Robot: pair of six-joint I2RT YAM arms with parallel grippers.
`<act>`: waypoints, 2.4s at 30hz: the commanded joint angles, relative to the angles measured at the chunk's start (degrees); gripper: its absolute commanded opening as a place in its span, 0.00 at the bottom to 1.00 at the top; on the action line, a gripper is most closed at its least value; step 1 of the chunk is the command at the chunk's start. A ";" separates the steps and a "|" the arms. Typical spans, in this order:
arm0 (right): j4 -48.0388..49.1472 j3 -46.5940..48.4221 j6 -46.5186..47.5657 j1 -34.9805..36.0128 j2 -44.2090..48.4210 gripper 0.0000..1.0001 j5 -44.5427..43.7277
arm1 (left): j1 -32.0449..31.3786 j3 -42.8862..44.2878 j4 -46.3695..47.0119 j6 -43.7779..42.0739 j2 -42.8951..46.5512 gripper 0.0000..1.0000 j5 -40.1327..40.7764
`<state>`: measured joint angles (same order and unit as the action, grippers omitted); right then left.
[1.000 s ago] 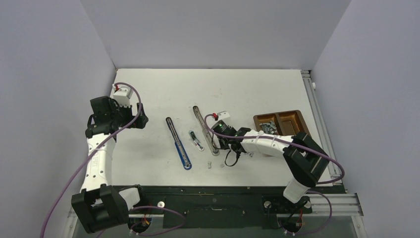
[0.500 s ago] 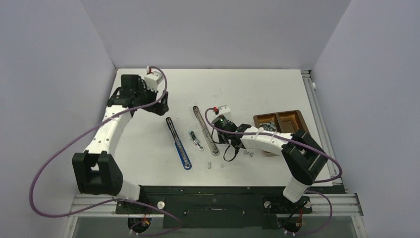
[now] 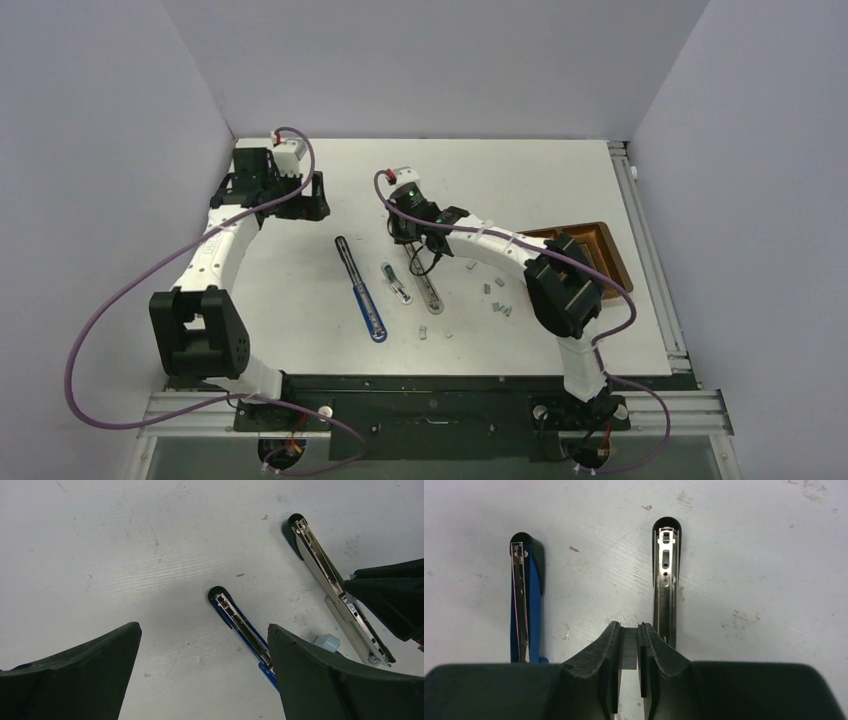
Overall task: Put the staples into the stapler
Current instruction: Adjust the stapler at the center of the board, then place the staple at the center of the board.
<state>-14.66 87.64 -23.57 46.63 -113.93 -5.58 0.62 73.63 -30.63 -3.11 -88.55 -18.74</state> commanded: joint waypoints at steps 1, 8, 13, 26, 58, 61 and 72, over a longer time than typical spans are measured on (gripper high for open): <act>-0.03 6.19 0.80 1.14 -4.30 0.09 2.67 | 1.95 -0.38 2.46 0.91 4.31 0.96 0.89; 0.12 11.41 0.50 1.56 -10.28 0.09 3.41 | 2.80 -2.69 3.16 -0.01 7.00 0.96 0.80; -0.03 14.04 -0.30 1.46 -13.95 0.09 3.64 | 2.88 -4.30 3.56 -0.98 8.58 0.96 0.85; -0.54 15.87 -2.60 0.42 -17.68 0.09 -4.76 | 3.07 -6.34 4.33 -1.65 10.39 0.96 0.49; -3.62 -5.77 -4.32 -0.94 9.01 0.09 -11.63 | 3.15 -6.80 5.15 -0.09 13.39 0.96 0.89; -7.49 -11.31 -6.30 -0.71 12.08 0.09 -14.20 | 3.16 -7.03 5.09 0.08 13.87 0.96 0.77; -11.30 -23.84 -7.89 -0.14 16.52 0.09 -11.92 | 3.07 -8.88 5.72 1.14 15.86 0.96 -0.29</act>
<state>-24.82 63.75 -30.72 46.22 -99.63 -17.50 3.46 65.14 -26.92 -3.11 -74.61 -18.02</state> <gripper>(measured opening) 0.151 0.963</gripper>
